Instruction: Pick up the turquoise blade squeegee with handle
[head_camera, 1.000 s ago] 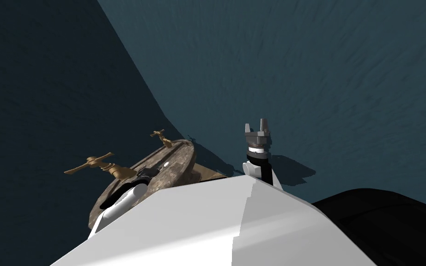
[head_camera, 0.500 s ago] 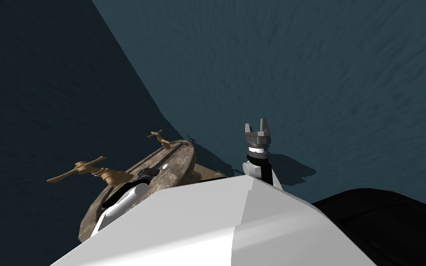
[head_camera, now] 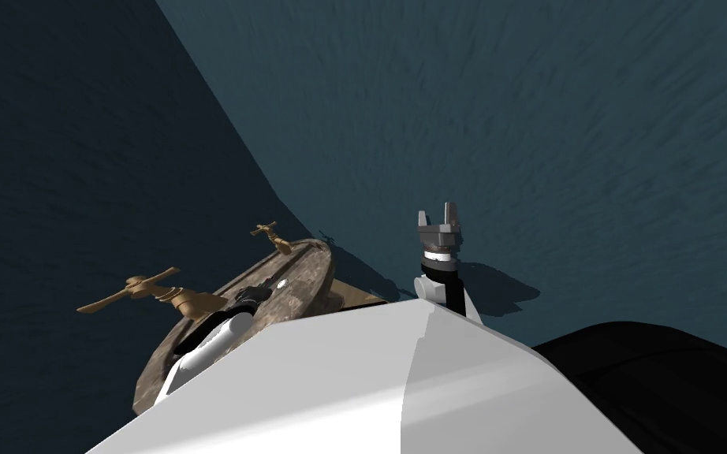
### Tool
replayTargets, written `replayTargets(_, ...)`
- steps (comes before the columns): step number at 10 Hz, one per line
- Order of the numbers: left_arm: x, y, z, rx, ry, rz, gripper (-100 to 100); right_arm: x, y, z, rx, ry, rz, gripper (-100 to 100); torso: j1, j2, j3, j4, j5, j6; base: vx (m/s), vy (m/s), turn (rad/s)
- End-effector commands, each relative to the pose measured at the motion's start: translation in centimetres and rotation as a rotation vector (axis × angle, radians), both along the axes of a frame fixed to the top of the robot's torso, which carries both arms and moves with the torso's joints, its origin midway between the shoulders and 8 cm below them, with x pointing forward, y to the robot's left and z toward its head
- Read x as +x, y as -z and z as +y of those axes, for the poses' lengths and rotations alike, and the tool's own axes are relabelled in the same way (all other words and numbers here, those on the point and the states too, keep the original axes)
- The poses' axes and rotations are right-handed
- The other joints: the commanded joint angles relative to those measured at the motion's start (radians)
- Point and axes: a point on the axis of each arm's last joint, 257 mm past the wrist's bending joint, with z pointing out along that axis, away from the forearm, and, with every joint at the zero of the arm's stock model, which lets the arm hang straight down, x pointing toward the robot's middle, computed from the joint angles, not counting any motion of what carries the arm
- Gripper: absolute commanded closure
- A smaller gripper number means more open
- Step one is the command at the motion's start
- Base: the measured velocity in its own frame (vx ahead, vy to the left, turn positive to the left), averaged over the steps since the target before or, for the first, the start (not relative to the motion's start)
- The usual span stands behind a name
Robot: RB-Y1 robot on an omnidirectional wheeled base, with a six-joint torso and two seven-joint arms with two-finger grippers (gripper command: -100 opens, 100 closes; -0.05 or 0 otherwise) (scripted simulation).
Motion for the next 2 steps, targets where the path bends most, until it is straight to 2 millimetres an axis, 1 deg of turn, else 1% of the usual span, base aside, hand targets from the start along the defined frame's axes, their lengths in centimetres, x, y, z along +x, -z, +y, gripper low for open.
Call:
replayTargets(1,0.0,0.0,0.0,0.0,0.0,0.0,100,0.0,0.0,0.0,0.0,0.0,0.0,0,0.0,0.0,0.0,0.0,0.0,0.0,0.0,0.0,0.0)
replayTargets(2,0.0,0.0,0.0,0.0,0.0,0.0,0,0.0,0.0,0.0,0.0,0.0,0.0,0,0.0,0.0,0.0,0.0,0.0,0.0,0.0,0.0,0.0)
